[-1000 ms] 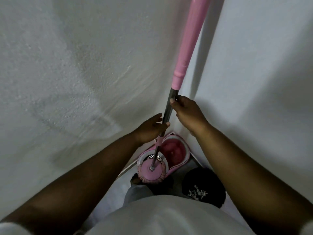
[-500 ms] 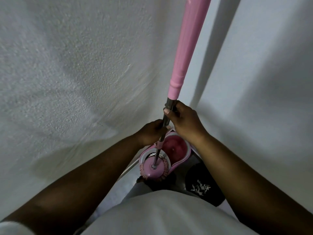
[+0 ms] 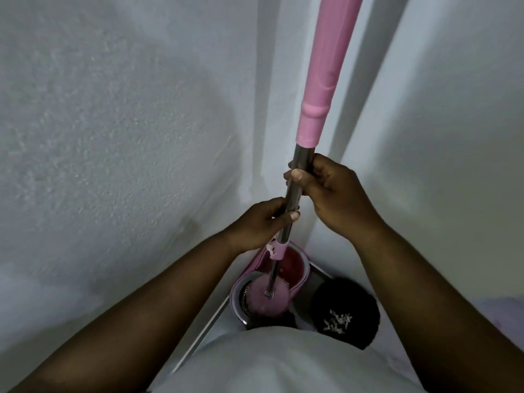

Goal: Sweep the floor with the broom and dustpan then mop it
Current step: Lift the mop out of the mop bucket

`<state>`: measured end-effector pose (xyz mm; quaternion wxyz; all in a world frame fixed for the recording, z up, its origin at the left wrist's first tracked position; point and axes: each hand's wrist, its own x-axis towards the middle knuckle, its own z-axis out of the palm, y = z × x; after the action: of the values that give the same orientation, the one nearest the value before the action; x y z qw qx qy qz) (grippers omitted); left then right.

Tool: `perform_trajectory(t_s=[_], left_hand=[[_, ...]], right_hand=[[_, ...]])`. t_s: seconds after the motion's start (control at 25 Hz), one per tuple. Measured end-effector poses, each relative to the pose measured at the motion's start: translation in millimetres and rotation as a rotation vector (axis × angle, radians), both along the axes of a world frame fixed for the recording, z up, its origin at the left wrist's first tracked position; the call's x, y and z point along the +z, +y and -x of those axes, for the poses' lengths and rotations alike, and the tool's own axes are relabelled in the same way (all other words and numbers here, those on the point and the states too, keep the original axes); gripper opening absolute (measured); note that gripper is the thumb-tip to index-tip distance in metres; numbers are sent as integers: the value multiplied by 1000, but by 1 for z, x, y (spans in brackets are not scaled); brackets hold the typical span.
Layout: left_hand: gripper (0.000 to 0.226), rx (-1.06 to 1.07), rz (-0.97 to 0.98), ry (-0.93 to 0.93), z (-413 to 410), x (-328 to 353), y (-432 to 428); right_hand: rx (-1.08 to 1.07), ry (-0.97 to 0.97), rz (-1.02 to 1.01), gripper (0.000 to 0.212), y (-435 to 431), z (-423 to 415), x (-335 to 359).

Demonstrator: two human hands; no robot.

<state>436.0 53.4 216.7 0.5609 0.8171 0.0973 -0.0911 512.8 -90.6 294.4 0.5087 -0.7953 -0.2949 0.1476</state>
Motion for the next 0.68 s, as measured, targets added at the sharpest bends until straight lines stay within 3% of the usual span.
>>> perform_trajectory(t_s=[0.24,0.68], left_hand=[[35,-215,-7,-135,10,19,-21],[36,-614,38,-194,42,30,-133]], right_hand=[[-181,-98,18,40,-36,47,26],[-581,-105,-92,13,-154,140,36]])
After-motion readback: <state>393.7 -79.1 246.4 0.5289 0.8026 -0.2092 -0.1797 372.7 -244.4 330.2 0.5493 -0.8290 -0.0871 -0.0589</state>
